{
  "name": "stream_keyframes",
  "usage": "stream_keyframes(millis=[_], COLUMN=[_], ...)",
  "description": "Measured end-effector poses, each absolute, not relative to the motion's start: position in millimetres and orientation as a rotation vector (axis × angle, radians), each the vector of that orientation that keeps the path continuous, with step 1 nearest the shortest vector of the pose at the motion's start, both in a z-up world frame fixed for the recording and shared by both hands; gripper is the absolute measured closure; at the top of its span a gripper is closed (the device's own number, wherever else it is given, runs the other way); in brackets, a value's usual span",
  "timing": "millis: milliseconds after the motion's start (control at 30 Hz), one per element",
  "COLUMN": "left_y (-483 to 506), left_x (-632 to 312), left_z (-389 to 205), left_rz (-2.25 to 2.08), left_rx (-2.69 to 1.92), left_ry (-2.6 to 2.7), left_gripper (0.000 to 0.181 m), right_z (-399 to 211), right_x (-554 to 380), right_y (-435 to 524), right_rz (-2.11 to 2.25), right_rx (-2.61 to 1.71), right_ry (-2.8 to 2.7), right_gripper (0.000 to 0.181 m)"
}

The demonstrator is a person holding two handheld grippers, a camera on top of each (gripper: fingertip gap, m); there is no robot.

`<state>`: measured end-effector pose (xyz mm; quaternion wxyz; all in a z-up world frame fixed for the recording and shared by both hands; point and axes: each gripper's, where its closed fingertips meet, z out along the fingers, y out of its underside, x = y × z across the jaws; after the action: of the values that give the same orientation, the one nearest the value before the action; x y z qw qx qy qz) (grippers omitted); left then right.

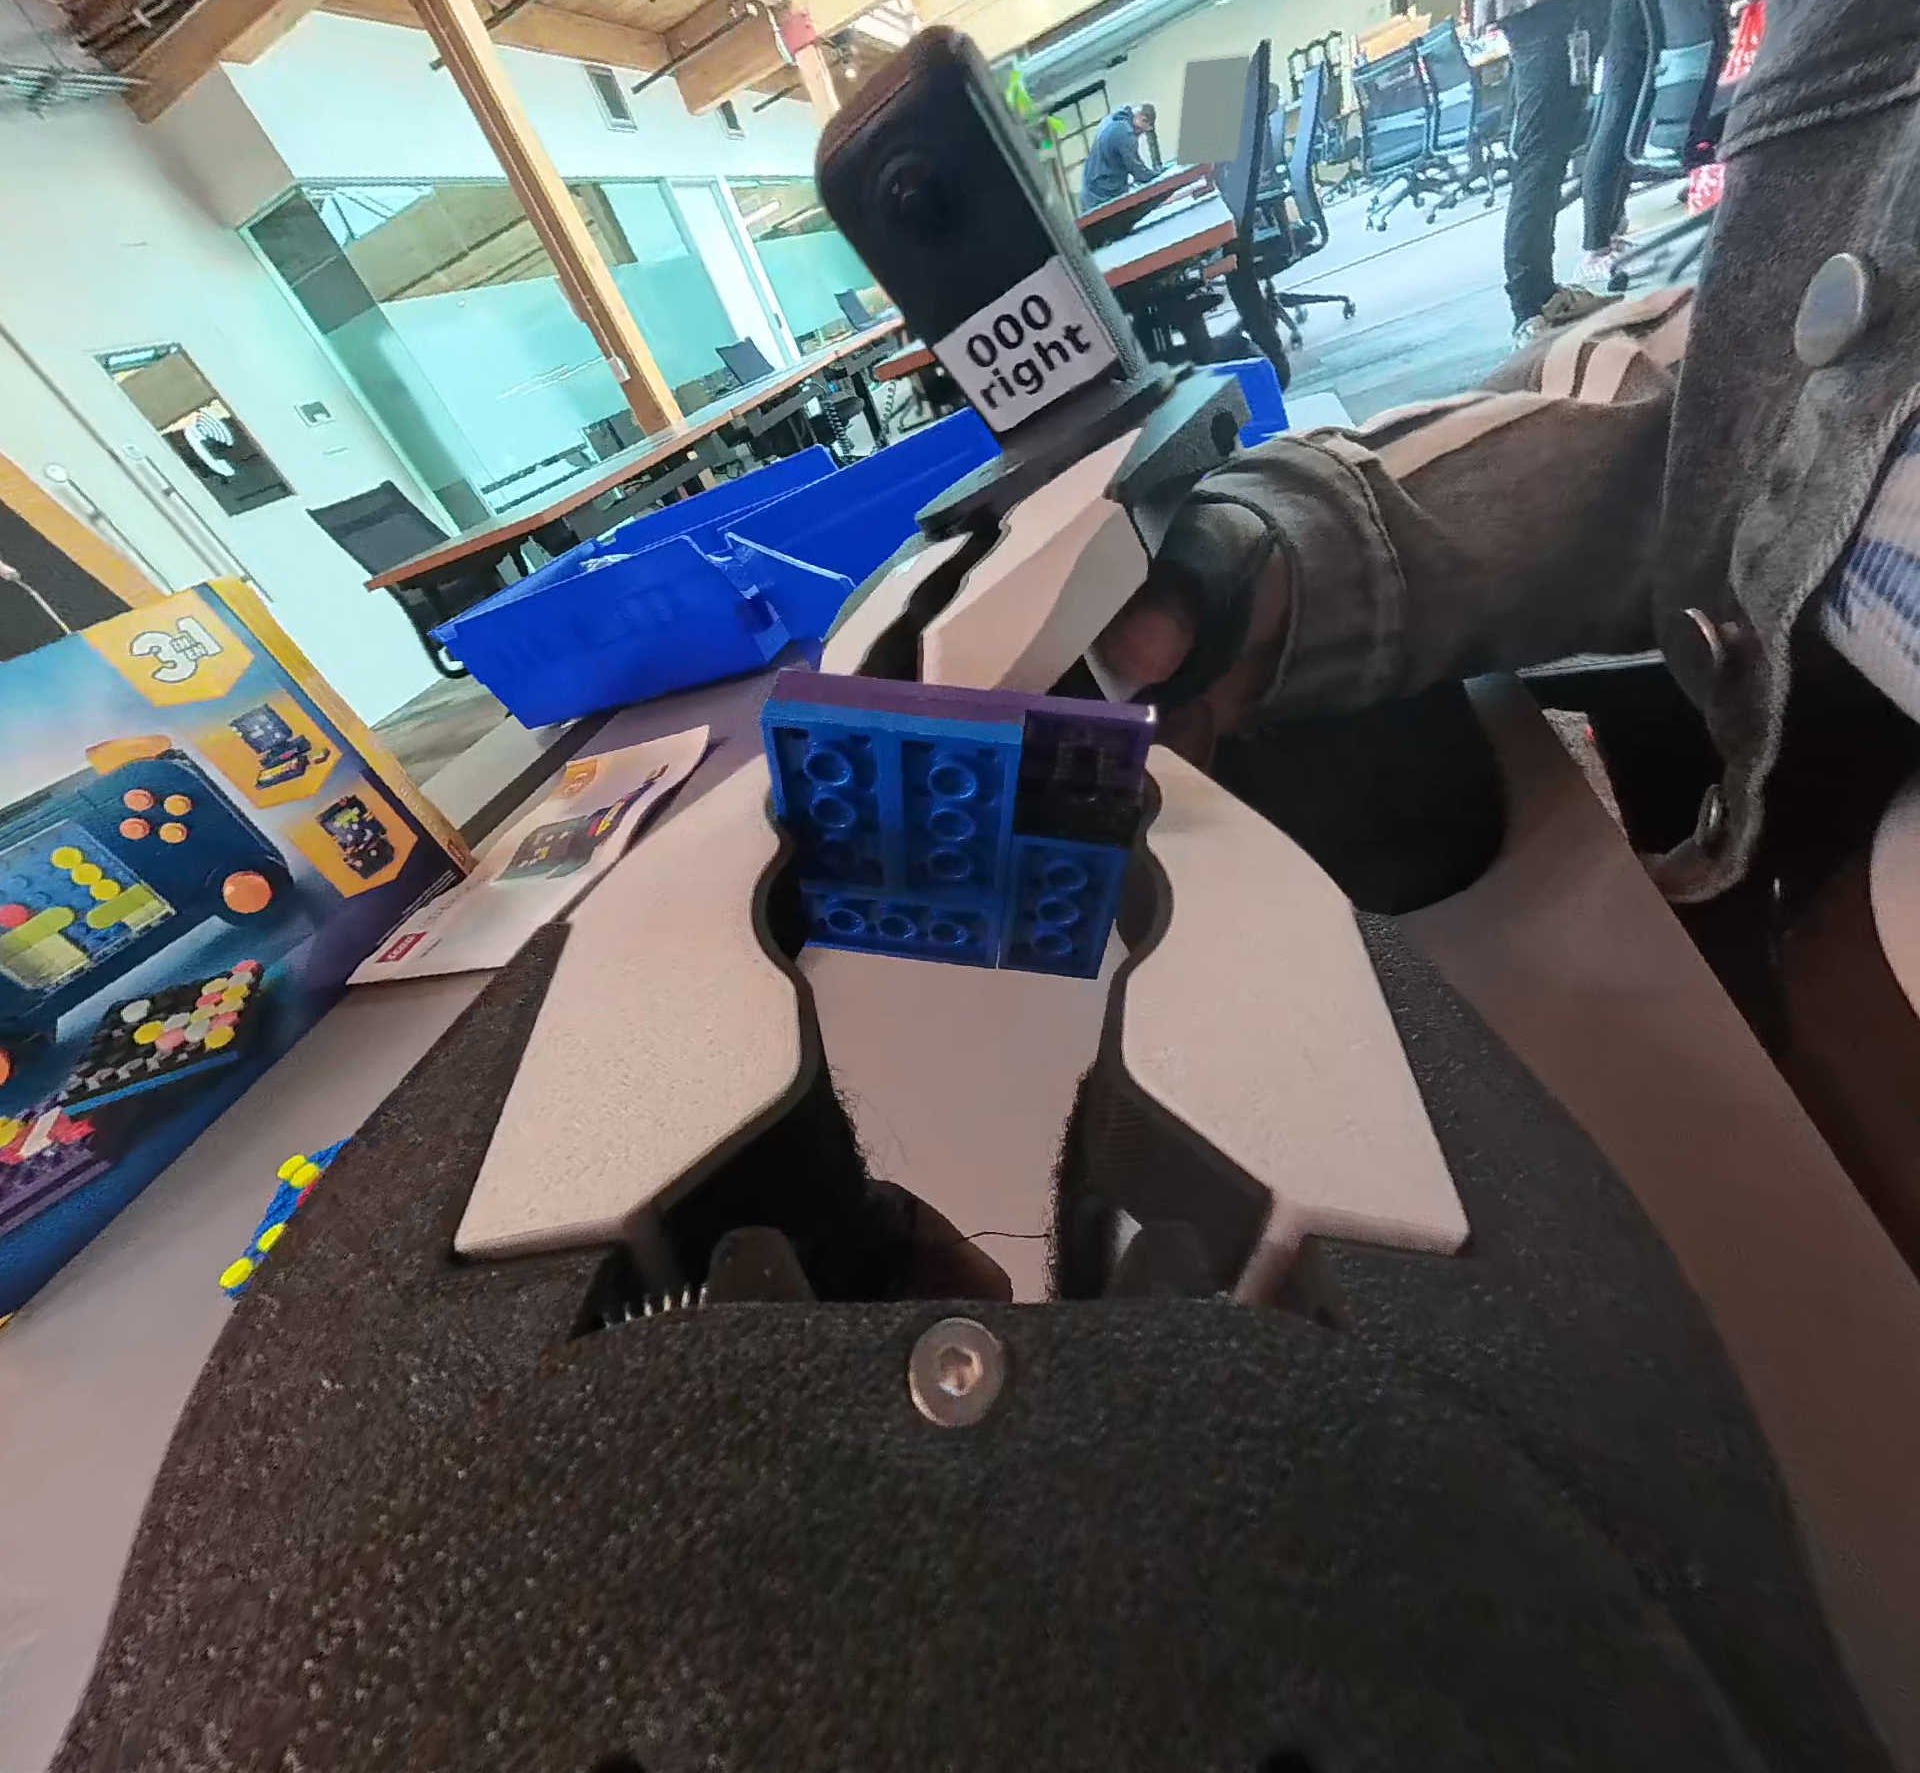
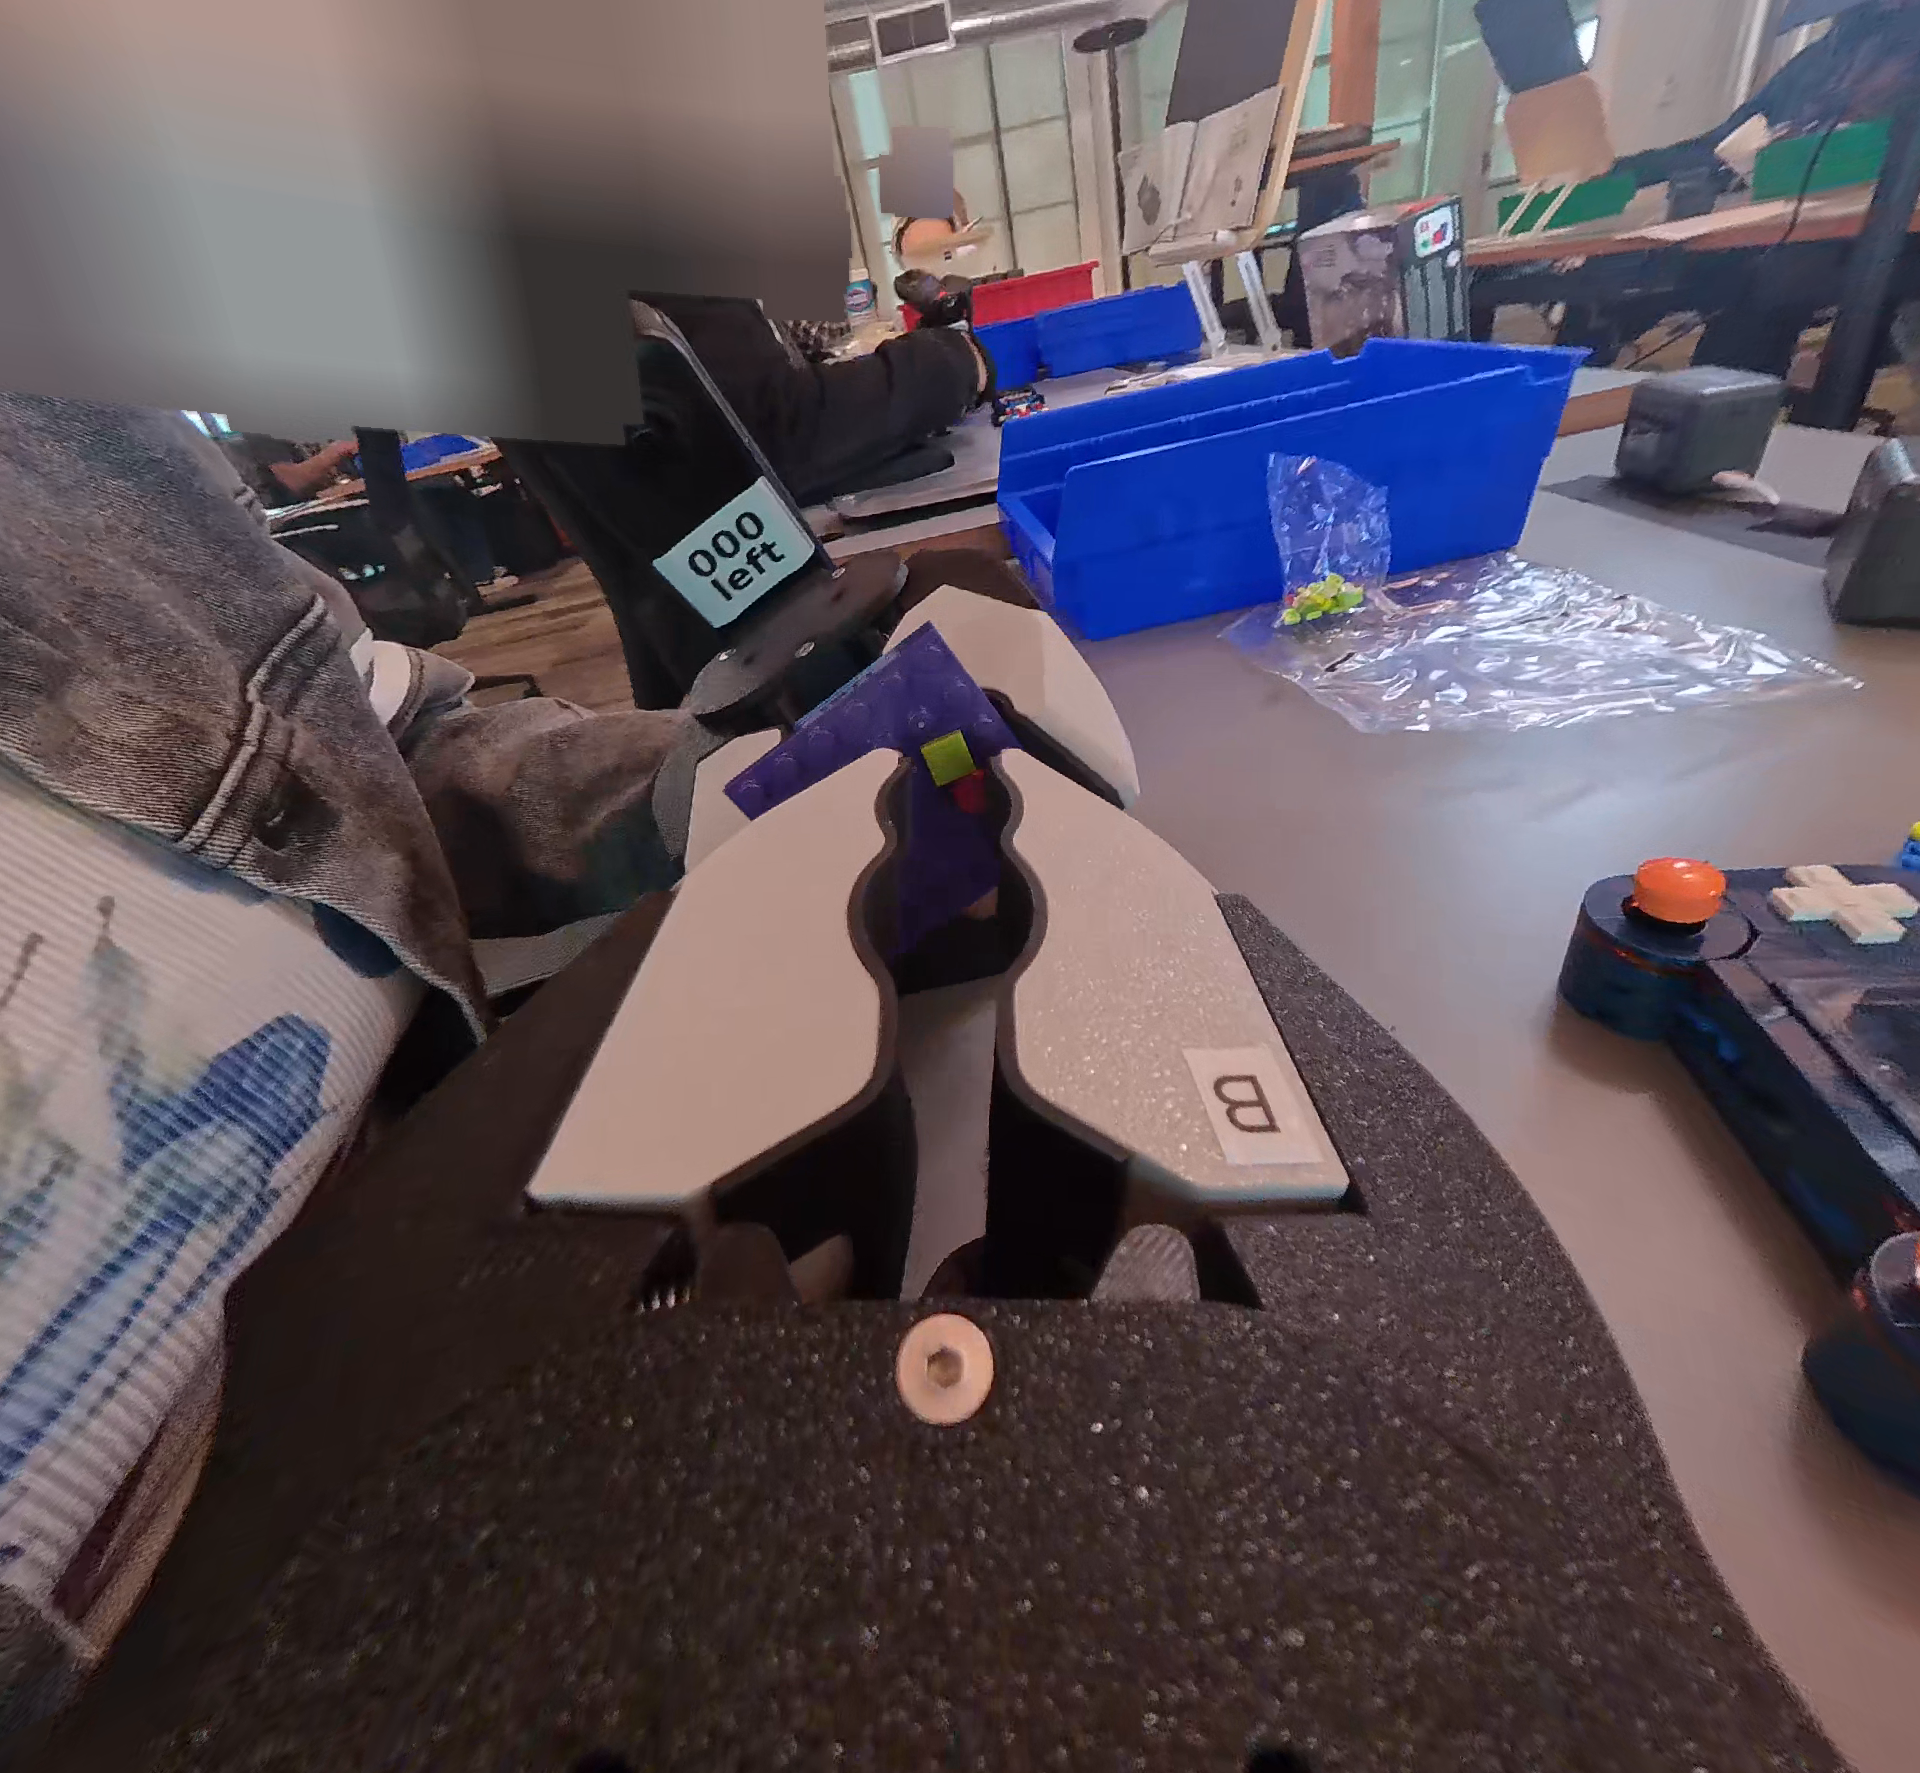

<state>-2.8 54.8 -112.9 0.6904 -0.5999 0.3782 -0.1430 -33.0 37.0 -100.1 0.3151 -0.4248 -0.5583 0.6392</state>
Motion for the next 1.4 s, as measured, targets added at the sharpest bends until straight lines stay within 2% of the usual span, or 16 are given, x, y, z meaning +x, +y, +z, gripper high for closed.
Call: stream_keyframes(millis=[233,300,467,733,900,967,1067,1133,1200,1400], left_y=[57,57,59,61,74,54,62,59,64,61], left_x=[2,2,5,0,-14,18,-23,-35,-43,-38], left_z=[-121,-123,-138,-131,-147,-137,-150,-132,-135,-135], left_rz=[-0.227,-0.195,-0.155,-0.227,-0.116,-0.242,-0.092,-0.222,-0.135,-0.133], left_rx=[-1.363,-1.361,-1.434,-1.456,-1.604,-1.508,-1.655,-1.613,-1.623,-1.601], left_ry=[0.9,0.915,0.995,0.91,0.858,0.967,0.852,0.737,0.739,0.767], left_gripper=[0.123,0.123,0.123,0.124,0.124,0.124,0.123,0.124,0.124,0.123], right_z=[-104,-108,-120,-113,-129,-166,-142,-144,-133,-109], right_x=[-28,-27,-24,-31,-39,-38,-36,-28,-26,-34], right_y=[38,39,40,43,57,93,83,84,74,46], right_rz=[1.816,1.787,1.734,1.628,1.365,1.001,1.304,1.416,1.594,1.757], right_rx=[-1.231,-1.25,-1.305,-1.248,-1.398,-1.592,-1.626,-1.638,-1.587,-1.392], right_ry=[-1.443,-1.469,-1.532,-1.49,-1.443,-1.416,-1.334,-1.293,-1.292,-1.284], right_gripper=[0.173,0.168,0.169,0.173,0.181,0.181,0.181,0.181,0.181,0.179])
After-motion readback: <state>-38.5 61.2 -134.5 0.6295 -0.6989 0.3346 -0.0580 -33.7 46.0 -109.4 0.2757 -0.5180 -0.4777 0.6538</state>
